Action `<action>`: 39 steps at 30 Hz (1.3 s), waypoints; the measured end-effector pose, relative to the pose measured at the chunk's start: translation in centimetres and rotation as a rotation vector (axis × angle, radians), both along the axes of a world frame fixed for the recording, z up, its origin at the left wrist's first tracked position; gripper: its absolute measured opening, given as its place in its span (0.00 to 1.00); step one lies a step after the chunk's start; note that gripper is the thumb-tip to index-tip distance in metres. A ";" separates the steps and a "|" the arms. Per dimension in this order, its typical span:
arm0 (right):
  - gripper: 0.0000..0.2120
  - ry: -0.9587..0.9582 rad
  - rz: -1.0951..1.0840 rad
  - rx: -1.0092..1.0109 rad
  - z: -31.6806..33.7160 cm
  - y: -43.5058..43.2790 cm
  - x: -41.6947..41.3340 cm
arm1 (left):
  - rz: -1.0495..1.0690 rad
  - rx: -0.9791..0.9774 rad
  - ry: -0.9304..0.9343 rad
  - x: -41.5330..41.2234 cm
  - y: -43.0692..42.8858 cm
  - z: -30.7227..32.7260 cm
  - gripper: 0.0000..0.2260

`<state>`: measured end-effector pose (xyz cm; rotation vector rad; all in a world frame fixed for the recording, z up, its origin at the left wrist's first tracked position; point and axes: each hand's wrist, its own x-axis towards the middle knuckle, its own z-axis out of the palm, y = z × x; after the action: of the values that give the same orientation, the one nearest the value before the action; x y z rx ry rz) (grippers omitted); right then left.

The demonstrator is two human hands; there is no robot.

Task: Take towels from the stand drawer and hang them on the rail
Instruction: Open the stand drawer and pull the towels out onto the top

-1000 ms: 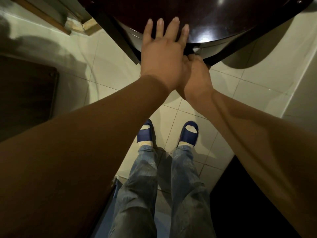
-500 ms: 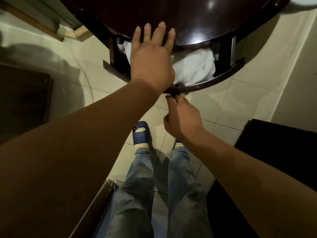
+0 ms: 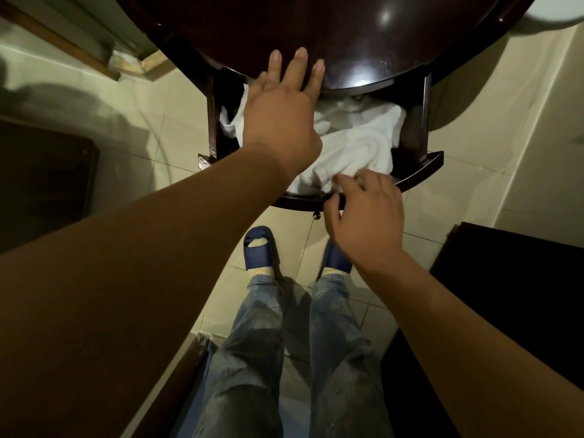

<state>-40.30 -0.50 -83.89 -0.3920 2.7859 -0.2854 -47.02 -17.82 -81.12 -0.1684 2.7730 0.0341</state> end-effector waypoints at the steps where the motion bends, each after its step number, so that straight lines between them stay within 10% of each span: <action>1: 0.17 -0.007 0.000 0.022 0.0 -0.1 0.0 | 0.001 0.008 -0.005 0.0 0.1 0.0 0.39; 17: 0.09 -0.696 0.175 0.504 2.0 -3.6 -2.2 | -0.159 0.046 0.036 4.6 -1.0 -1.4 0.50; 24: 0.29 -0.182 -0.013 0.228 2.2 -1.6 -3.2 | -0.206 0.131 -0.233 8.7 -1.2 -4.3 0.52; 28: 0.48 -0.451 -0.234 0.153 -0.1 -0.4 -3.1 | -0.014 0.207 -0.293 6.9 -0.4 -5.3 0.52; 39: 0.28 -0.352 -0.222 -0.126 -0.9 -0.1 -2.9 | 0.294 0.419 -0.075 6.1 -1.5 -4.8 0.21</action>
<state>-43.16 -0.60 -84.82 -0.0502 2.4697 -0.5280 -40.89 -19.30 -85.93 -0.4508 2.5727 0.6604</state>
